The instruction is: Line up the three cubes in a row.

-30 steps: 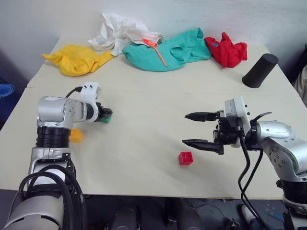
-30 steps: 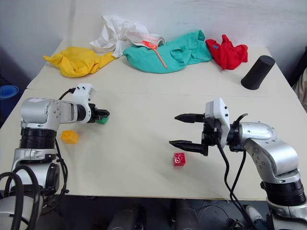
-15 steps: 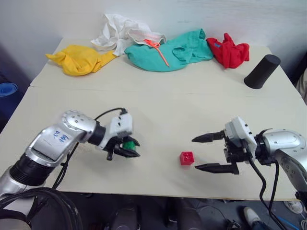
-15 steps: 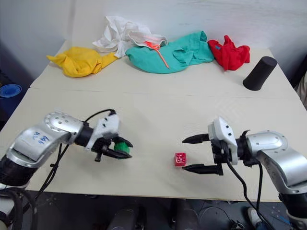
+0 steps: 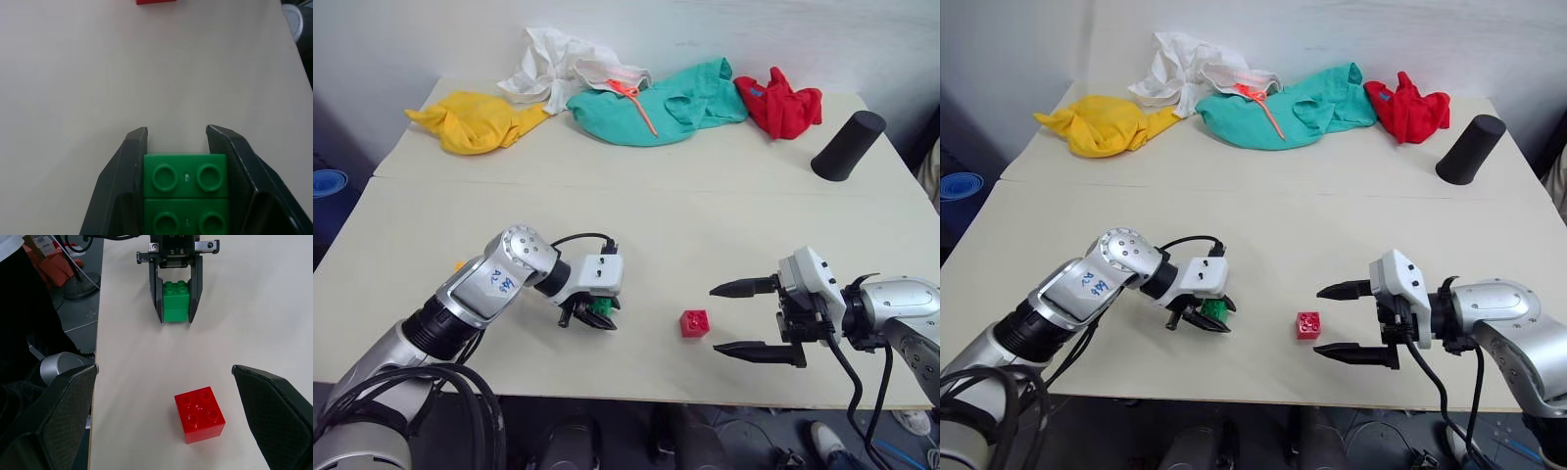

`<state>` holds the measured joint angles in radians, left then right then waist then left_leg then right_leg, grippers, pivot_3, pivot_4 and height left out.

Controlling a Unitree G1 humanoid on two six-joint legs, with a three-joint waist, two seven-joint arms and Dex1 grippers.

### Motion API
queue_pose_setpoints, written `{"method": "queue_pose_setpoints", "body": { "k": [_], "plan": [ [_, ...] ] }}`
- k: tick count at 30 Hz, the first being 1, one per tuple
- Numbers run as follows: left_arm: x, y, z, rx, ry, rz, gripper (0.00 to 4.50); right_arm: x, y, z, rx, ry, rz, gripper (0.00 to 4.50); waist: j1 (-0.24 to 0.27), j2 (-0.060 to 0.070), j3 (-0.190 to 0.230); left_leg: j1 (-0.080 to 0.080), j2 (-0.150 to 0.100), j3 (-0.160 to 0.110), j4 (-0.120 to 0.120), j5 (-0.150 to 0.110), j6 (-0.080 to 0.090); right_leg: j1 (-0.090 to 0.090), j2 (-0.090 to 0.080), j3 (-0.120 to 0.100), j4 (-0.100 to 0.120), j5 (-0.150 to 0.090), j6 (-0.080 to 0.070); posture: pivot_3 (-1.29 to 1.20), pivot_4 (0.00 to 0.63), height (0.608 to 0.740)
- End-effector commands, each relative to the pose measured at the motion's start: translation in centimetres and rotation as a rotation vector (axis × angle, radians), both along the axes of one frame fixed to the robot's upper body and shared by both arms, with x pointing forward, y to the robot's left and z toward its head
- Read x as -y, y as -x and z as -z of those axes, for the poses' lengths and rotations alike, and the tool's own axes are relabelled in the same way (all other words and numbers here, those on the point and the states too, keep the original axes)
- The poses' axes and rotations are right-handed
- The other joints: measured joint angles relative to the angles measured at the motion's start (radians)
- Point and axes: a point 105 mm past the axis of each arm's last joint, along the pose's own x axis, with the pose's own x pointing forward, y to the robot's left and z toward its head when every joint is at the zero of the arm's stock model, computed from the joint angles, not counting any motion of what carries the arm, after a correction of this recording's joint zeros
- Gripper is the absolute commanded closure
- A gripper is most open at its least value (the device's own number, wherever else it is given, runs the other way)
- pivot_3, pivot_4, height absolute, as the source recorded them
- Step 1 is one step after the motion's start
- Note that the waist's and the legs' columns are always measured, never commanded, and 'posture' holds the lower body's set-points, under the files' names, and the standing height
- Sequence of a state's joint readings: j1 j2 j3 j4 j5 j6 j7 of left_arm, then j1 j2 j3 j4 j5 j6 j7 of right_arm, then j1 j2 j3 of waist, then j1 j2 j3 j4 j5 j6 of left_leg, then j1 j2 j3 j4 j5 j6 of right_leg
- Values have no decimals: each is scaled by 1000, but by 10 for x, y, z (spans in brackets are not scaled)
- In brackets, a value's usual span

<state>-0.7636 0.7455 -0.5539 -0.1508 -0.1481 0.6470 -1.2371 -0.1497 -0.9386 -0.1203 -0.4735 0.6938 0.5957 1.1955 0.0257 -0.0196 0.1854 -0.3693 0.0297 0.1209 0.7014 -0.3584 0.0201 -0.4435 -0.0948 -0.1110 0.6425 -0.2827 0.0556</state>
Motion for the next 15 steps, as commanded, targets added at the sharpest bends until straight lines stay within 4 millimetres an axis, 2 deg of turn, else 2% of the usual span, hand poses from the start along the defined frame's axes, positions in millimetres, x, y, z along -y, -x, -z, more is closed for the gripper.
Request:
{"method": "queue_pose_setpoints", "body": {
  "k": [1, 15],
  "plan": [
    [2, 0, -2, -9, -15, -24, 2965, -4, 3, -8, 44, -15, -14, 0, 0, 0, 0, 0, 0, 0, 0, 0, 0, 0, 0, 0, 0, 0, 0, 0, 150, 740],
    [3, 10, 11, -60, -73, -94, 2965, -7, -1, -9, 54, -16, -21, 0, 0, 0, 0, 1, 0, 0, 0, 0, 0, 1, 0, 0, 1, 0, 0, 0, 150, 740]
  ]
}}
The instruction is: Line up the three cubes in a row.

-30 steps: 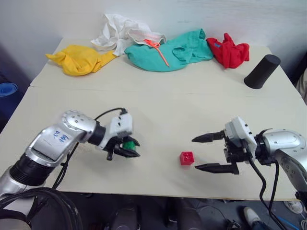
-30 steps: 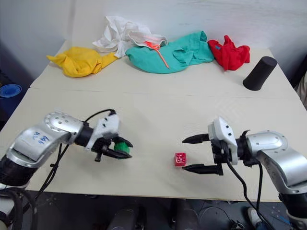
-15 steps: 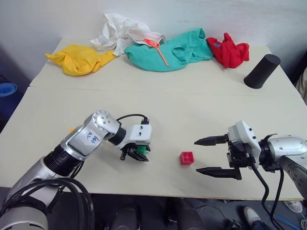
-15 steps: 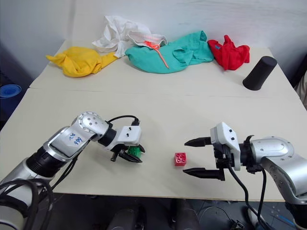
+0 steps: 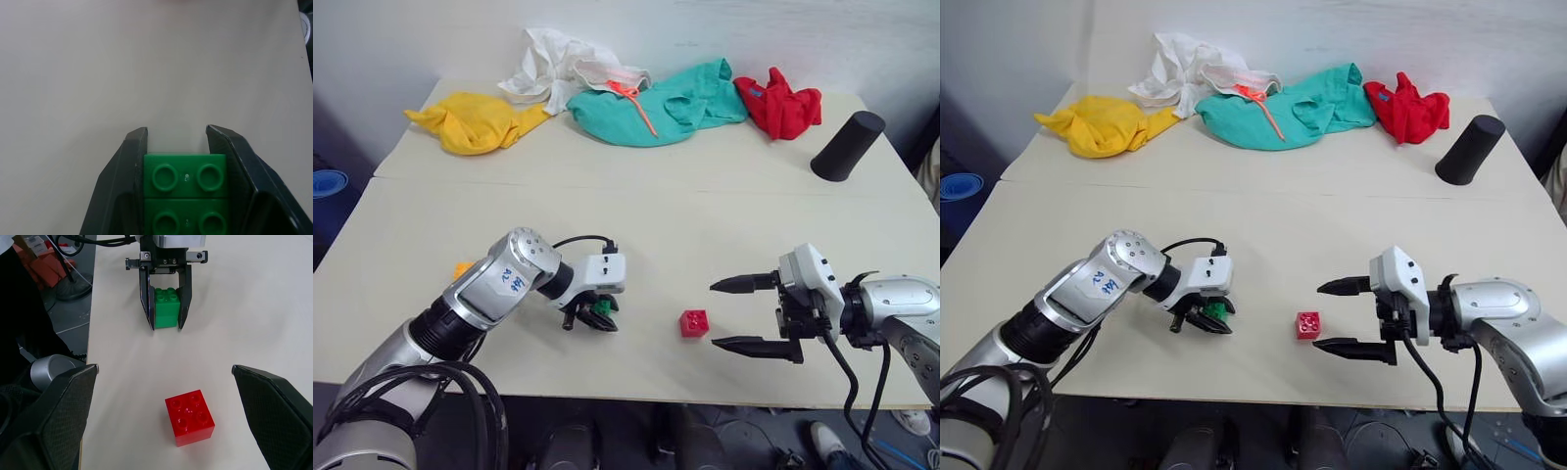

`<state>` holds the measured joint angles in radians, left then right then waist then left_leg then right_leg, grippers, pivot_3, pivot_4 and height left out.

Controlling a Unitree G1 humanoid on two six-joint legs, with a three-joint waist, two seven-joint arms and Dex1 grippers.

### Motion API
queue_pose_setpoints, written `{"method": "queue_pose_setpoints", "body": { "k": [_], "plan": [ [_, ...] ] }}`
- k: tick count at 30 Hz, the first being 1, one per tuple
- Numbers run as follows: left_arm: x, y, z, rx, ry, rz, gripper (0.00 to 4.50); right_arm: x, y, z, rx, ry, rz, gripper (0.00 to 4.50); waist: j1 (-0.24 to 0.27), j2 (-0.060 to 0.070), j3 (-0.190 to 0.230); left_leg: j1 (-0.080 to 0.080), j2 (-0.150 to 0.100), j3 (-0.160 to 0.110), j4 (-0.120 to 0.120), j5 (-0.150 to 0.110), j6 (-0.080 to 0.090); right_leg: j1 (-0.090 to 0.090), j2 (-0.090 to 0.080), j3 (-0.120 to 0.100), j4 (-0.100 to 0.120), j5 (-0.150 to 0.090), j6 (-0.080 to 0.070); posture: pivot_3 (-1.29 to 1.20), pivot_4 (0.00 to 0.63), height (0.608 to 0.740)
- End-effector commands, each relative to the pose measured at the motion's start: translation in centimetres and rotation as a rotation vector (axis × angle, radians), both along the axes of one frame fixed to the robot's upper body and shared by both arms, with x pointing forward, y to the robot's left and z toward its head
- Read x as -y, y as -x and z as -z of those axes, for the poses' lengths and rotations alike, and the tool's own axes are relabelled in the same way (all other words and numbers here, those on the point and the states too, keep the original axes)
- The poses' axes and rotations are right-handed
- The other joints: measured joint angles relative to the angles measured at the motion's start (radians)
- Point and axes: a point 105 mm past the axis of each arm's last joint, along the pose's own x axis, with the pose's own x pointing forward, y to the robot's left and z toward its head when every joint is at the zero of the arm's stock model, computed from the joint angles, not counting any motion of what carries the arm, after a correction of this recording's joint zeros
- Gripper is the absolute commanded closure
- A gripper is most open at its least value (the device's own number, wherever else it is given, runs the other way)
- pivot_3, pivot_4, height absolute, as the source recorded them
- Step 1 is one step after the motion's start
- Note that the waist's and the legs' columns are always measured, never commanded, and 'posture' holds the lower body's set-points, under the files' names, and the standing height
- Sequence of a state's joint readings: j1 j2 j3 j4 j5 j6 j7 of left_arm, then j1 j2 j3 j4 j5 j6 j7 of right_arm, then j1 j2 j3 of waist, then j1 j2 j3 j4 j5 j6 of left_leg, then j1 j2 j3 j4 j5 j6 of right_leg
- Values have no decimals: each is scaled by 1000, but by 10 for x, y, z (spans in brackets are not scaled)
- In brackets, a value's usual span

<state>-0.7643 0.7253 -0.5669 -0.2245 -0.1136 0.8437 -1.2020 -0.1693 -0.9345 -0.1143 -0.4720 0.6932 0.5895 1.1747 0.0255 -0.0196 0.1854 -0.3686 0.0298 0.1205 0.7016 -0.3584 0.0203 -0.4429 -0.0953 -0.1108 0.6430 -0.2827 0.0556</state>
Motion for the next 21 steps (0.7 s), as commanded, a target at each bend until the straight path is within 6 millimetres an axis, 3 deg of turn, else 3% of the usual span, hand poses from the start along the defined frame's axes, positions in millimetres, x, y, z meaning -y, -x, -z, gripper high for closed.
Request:
{"method": "queue_pose_setpoints", "body": {
  "k": [1, 2, 7, 12, 21],
  "plan": [
    [1, 7, 7, -18, -25, 10, 2965, -5, 3, -5, 29, -10, -32, 0, 0, 0, 0, 0, 0, 0, 0, 0, 0, 0, 0, 0, 0, 0, 0, 0, 150, 740],
    [2, 7, 7, -17, -24, 5, 2965, -5, 2, -5, 29, -10, -33, 0, 0, 0, 0, 0, 0, 0, 0, 0, 0, 0, 0, 0, 0, 0, 0, 0, 150, 740],
    [-1, 7, 7, -25, -29, -15, 1515, -6, 1, -6, 34, -12, -36, 0, 0, 0, 0, 0, 0, 0, 0, 0, 0, 0, 0, 0, 1, 0, 0, 0, 150, 740],
    [-21, 6, -8, -16, -12, -95, 24, -11, 1, -5, 31, -21, -60, 0, -2, 0, 0, 0, 0, 0, 0, 0, 0, 0, -1, 0, 0, 0, 0, 0, 150, 740],
    [-100, 33, -54, 42, 72, -374, 24, -16, -5, -7, 41, -27, -109, 0, -19, 0, 0, 0, 2, -1, -1, 0, -1, 0, -2, 0, 0, 0, 0, 0, 150, 740]
  ]
}}
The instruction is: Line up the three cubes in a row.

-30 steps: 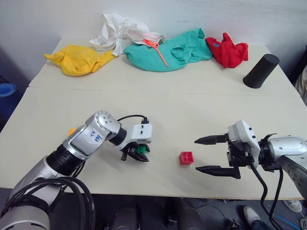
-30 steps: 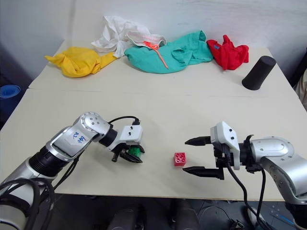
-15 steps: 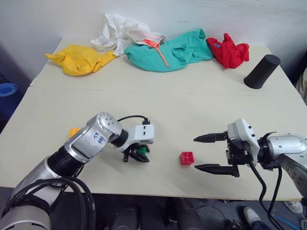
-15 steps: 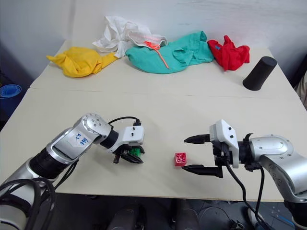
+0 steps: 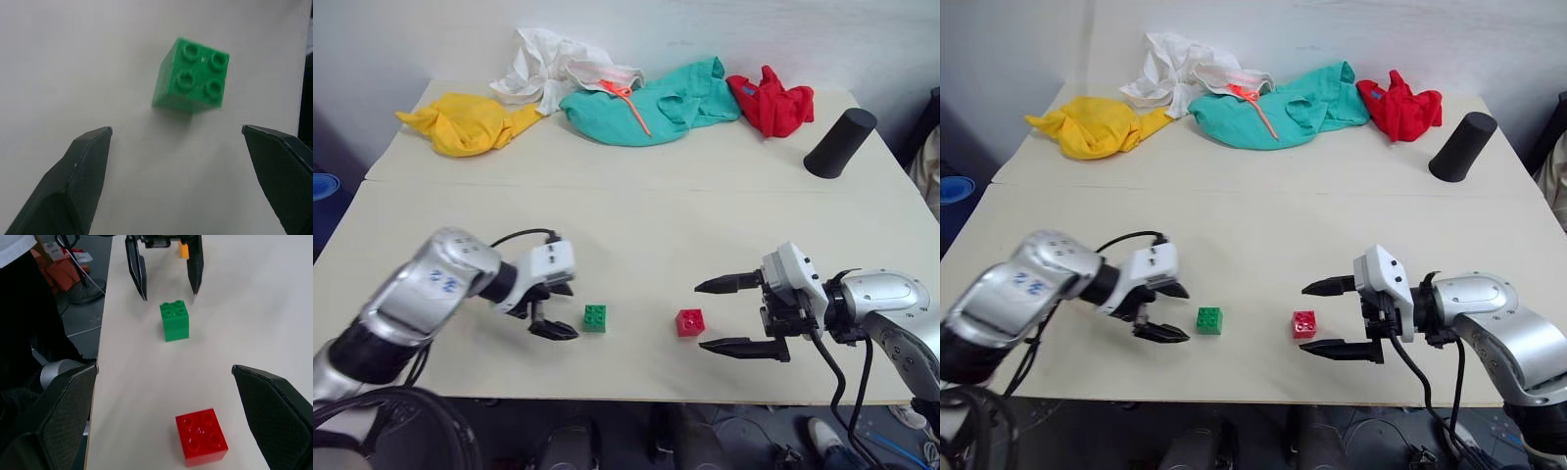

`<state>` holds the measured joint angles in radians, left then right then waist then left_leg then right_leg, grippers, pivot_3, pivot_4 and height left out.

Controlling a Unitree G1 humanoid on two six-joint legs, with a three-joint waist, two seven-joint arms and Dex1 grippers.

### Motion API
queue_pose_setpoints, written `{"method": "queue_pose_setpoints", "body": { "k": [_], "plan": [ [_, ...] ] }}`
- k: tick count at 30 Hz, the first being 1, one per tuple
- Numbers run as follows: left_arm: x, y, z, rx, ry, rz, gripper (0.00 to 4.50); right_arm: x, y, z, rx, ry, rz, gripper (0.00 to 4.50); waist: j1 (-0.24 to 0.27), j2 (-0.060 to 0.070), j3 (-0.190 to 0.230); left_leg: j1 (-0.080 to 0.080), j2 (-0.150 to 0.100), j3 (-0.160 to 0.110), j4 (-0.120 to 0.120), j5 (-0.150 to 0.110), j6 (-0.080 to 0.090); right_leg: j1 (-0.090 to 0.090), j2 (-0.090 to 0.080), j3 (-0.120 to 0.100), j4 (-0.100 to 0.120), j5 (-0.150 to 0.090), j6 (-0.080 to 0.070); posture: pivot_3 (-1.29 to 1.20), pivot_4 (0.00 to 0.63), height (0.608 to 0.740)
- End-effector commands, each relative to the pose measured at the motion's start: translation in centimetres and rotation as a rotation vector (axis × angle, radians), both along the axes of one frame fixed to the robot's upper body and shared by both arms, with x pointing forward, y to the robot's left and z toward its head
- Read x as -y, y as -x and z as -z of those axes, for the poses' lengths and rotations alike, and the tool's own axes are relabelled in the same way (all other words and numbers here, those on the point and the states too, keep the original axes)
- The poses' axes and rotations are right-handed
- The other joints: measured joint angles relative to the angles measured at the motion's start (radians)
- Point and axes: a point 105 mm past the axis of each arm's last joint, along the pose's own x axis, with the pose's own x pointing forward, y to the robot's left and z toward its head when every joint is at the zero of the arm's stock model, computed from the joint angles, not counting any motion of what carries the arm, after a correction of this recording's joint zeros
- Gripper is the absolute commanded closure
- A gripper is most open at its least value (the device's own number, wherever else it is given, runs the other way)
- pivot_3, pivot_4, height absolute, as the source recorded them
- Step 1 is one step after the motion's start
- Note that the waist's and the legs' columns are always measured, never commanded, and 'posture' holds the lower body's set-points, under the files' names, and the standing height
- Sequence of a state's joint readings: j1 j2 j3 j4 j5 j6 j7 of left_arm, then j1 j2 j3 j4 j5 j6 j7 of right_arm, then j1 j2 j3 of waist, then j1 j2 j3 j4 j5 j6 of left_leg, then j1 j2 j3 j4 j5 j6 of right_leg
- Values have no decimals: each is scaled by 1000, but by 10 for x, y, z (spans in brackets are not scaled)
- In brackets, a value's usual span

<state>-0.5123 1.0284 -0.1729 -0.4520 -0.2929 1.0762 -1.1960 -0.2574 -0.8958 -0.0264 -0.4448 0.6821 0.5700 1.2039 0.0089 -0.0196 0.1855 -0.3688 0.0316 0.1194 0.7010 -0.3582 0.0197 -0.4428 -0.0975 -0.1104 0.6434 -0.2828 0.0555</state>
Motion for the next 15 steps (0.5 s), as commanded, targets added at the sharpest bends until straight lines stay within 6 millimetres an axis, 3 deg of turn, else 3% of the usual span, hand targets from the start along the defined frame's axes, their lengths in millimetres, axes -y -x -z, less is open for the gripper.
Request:
{"method": "queue_pose_setpoints", "body": {
  "k": [1, 5, 7, 9, 15],
  "plan": [
    [-28, 13, -27, 116, 36, -79, 24, 1, -3, -7, 36, -7, -26, 0, -4, 0, 0, 0, 0, 0, 0, 0, 0, 0, 0, 0, 0, 0, 0, 0, 150, 740],
    [-77, 31, -46, 265, 136, -304, 24, 3, -10, -16, 55, -18, -47, 0, -9, 0, 0, 0, 0, -1, 0, 0, 0, 0, -1, -1, -2, 0, 0, 0, 150, 740],
    [-109, 43, -46, 373, 156, -473, 24, 2, -16, -23, 67, -41, -56, 0, -10, 0, 0, 0, 0, -1, 0, 0, 0, 0, -1, -1, -5, 0, 0, 0, 150, 740],
    [-135, 58, -36, 397, 158, -634, 24, 0, -20, -28, 76, -60, -64, 0, -14, 0, 0, 1, 0, 0, -1, 0, 0, 0, -2, -1, -6, 0, 0, 0, 150, 740],
    [-170, 100, 3, 320, 205, -950, 24, -4, -28, -33, 94, -73, -92, 0, -9, 0, 0, 1, 0, -1, -1, -2, 0, 1, -4, -1, -5, 0, -1, 0, 150, 740]
  ]
}}
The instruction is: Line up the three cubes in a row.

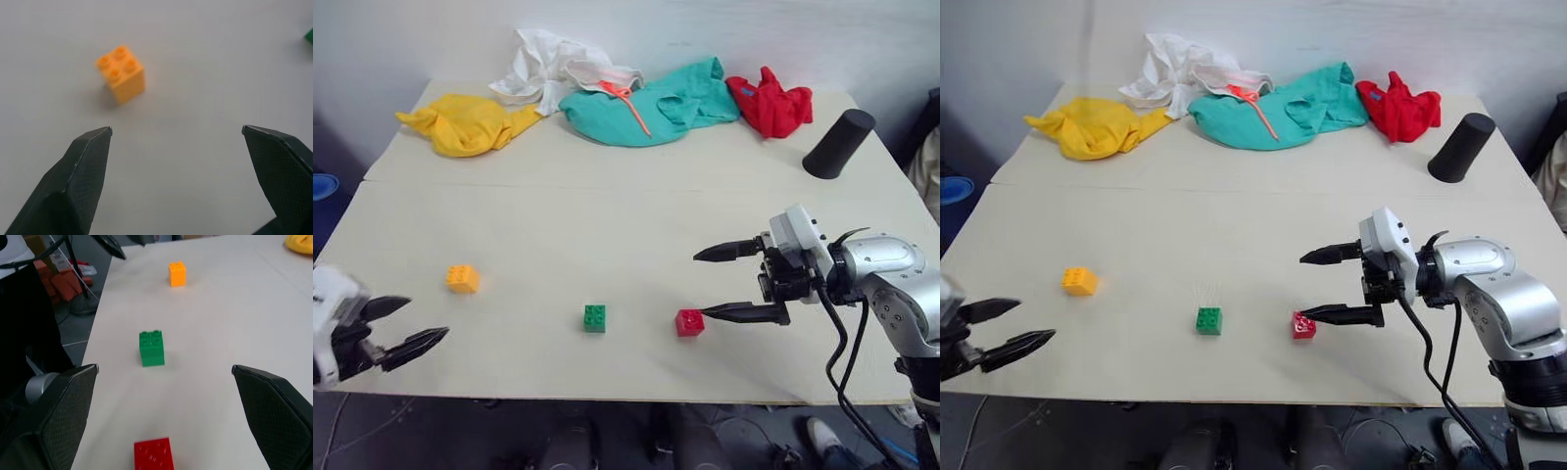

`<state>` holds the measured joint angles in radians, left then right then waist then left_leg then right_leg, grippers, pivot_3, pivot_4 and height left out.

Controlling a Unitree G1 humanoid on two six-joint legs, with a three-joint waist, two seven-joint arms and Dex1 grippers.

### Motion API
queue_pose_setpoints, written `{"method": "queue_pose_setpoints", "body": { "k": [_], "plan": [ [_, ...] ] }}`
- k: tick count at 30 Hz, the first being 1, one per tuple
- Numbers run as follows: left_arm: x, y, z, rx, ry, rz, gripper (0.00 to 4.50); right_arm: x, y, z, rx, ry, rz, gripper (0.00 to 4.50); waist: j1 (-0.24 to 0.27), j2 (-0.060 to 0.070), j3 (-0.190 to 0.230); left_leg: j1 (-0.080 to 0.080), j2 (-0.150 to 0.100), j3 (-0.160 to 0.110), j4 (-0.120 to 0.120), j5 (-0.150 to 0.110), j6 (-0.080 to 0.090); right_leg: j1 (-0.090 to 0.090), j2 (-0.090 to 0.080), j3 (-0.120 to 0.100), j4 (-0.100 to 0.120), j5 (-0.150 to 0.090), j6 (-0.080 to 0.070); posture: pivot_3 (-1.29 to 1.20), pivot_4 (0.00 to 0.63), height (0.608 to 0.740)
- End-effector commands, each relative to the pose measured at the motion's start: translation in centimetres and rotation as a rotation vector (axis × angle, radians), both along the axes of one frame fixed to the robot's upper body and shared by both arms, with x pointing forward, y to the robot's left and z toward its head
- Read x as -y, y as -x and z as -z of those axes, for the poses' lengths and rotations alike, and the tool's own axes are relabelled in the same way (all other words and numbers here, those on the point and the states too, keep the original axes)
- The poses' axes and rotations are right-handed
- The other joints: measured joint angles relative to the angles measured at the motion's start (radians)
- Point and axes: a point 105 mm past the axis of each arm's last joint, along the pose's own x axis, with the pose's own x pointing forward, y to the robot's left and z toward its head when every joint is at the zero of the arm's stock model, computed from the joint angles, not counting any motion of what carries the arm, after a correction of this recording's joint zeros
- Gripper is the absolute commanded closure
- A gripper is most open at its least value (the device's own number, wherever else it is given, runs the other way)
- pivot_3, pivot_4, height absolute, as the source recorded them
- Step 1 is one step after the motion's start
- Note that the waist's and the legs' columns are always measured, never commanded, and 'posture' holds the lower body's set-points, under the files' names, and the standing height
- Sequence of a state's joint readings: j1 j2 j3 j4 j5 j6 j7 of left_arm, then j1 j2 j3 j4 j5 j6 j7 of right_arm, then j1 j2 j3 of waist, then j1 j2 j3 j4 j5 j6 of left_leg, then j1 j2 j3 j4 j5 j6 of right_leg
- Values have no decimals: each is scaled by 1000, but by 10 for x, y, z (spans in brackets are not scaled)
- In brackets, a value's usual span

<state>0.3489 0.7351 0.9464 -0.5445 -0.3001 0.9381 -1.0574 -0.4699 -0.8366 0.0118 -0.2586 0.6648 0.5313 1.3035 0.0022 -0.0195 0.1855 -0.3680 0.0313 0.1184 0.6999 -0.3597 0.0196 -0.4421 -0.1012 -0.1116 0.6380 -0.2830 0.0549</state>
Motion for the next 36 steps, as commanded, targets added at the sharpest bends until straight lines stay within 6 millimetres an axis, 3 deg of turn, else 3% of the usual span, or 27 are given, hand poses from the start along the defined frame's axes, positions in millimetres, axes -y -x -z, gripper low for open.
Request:
{"method": "queue_pose_setpoints", "body": {
  "k": [1, 3, 7, 12, 16, 27, 30, 36],
  "plan": [
    [-15, 24, 10, -4, 51, -138, 24, -2, -1, -6, 33, -7, -31, 0, -4, 0, 0, 0, 0, 0, 0, 0, 0, 0, 0, 0, -1, 0, 0, 0, 150, 740],
    [-18, 29, 14, -8, 73, -164, 24, -2, -2, -6, 33, -7, -35, 0, -1, -1, -1, 0, 0, 0, 0, -1, 1, 0, -1, 0, -1, 0, 0, 0, 150, 740],
    [-4, -5, -3, 102, 123, -166, 24, -5, -6, -8, 42, -8, -46, 0, 8, -1, -1, 0, -1, -2, 0, -1, 1, 0, -3, -1, 1, 0, 0, 0, 150, 740],
    [16, -48, -1, 89, 100, -186, 24, -13, -1, -10, 52, -24, -72, 0, 0, -1, -1, 0, -1, -2, -1, -1, 1, 0, -4, -1, 3, 0, 0, 0, 150, 740],
    [16, -77, 3, 29, 159, -347, 24, -15, 3, -7, 46, -40, -63, 0, -3, -2, -1, -1, -1, -1, -1, -1, 1, 0, -2, -2, 5, 0, 0, 0, 150, 740],
    [23, -114, 5, -59, 186, -372, 24, -19, 8, -5, 42, -64, -37, 0, -3, -2, -1, 0, 0, 1, -1, 0, -1, 0, 1, 0, 6, 0, 0, 0, 150, 740],
    [25, -117, 11, -103, 183, -369, 615, -20, 9, -4, 44, -66, -36, 0, -3, -2, -1, 0, 0, 1, -1, 0, -1, 0, 1, 0, 6, 0, 0, 0, 150, 740],
    [28, -117, 19, -159, 151, -361, 2463, -21, 10, -6, 45, -77, -33, 0, -4, -2, -1, 0, 0, 1, -1, 0, -1, 0, 1, 0, 6, 0, 0, 0, 150, 740]
  ]
}}
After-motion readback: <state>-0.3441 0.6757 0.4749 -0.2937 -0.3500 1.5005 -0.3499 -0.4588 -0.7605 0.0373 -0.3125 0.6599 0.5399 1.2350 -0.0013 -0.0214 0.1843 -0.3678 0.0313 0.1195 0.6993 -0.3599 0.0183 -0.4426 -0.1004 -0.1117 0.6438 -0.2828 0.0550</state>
